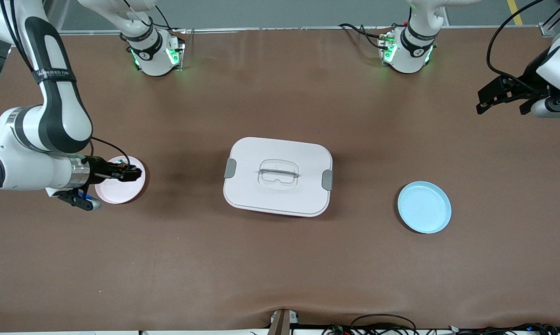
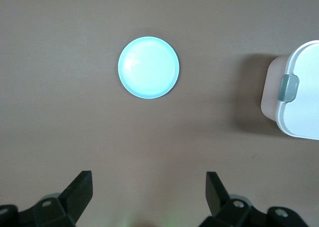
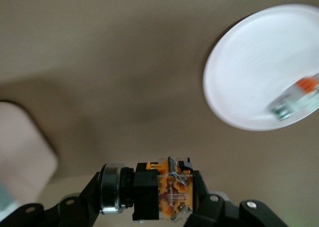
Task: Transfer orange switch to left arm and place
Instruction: 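Lift the switch with the right gripper while the left gripper moves inward, then carry the switch over the box while the left gripper approaches it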
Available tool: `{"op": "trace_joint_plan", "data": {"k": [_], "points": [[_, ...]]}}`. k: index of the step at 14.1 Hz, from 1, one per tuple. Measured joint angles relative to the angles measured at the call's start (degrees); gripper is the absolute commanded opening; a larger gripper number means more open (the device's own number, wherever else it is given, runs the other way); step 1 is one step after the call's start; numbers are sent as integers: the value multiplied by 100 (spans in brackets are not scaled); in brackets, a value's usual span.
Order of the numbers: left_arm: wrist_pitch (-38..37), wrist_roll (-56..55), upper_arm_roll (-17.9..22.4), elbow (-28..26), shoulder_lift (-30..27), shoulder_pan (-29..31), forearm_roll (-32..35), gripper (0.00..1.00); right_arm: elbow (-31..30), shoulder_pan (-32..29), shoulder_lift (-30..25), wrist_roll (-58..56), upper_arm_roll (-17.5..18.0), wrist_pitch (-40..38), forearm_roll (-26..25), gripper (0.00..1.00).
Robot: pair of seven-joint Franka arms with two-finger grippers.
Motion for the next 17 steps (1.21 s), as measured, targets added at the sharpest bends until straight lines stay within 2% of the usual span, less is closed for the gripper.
{"op": "trace_joint_plan", "data": {"k": [4,10,14,17], "points": [[-24,0,-20,-4,19,-23,-46,100,658,402,0,1311,13,-424,441,0],[-40,-1,-97,-12,64,-111,-492,100,1244,1101,2,3065,23,-449,1184,0],[46,-5,-423,-22,99,-159,-653,100,1459,1371,22,4048,23,-207,1489,0],[619,-24,-786,-122,158,-178,-883,100,1632,1660,38,4780,24,73,1511,0]]}}
